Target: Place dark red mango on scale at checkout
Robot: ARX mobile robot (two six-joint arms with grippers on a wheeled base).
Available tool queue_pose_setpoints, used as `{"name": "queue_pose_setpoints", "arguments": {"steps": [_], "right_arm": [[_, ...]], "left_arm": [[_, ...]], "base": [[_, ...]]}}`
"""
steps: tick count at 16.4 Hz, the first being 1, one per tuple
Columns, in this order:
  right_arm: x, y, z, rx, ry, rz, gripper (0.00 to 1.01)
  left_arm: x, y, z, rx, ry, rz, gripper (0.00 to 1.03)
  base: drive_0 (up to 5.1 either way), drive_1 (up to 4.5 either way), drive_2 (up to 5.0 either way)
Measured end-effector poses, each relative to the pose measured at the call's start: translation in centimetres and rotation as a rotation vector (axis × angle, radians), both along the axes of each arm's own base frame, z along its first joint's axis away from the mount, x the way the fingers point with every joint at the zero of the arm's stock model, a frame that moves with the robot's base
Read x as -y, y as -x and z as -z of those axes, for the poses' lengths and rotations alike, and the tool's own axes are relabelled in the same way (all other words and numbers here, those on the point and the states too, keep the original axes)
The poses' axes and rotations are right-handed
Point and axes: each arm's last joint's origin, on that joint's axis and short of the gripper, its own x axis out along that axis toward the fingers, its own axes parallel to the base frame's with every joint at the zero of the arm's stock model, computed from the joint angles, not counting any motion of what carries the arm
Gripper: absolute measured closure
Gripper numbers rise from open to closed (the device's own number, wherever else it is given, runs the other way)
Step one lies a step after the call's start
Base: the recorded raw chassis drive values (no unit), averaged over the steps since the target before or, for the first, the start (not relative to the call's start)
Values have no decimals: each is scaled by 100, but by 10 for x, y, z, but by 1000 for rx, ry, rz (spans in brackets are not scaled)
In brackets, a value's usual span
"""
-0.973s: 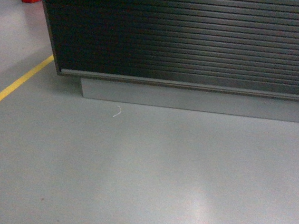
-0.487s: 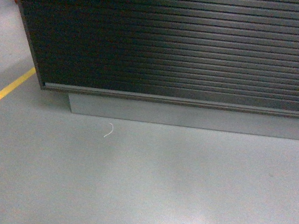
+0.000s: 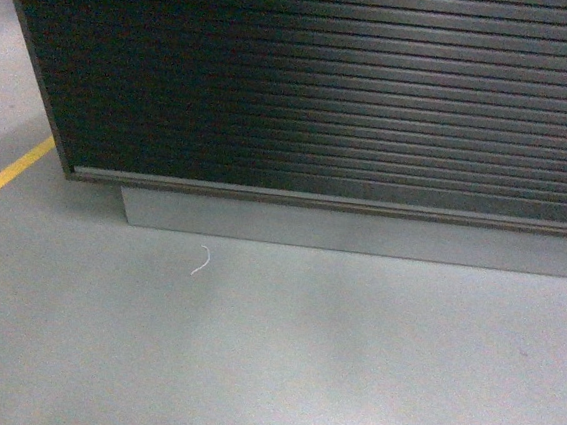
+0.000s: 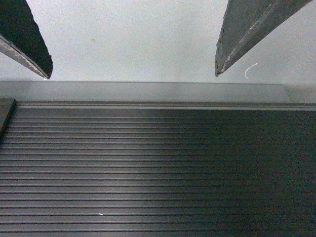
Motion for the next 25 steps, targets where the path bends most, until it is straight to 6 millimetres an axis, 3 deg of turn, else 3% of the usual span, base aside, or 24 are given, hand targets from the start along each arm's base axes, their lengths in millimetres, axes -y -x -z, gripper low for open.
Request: {"name": "queue_pose_setpoints", "arguments": {"steps": [25], "right_arm": [[0, 0, 0, -1, 0, 0, 3]], "left_arm": [[0, 0, 0, -2, 0, 0, 5]], "base": [[-1, 287, -289]]}}
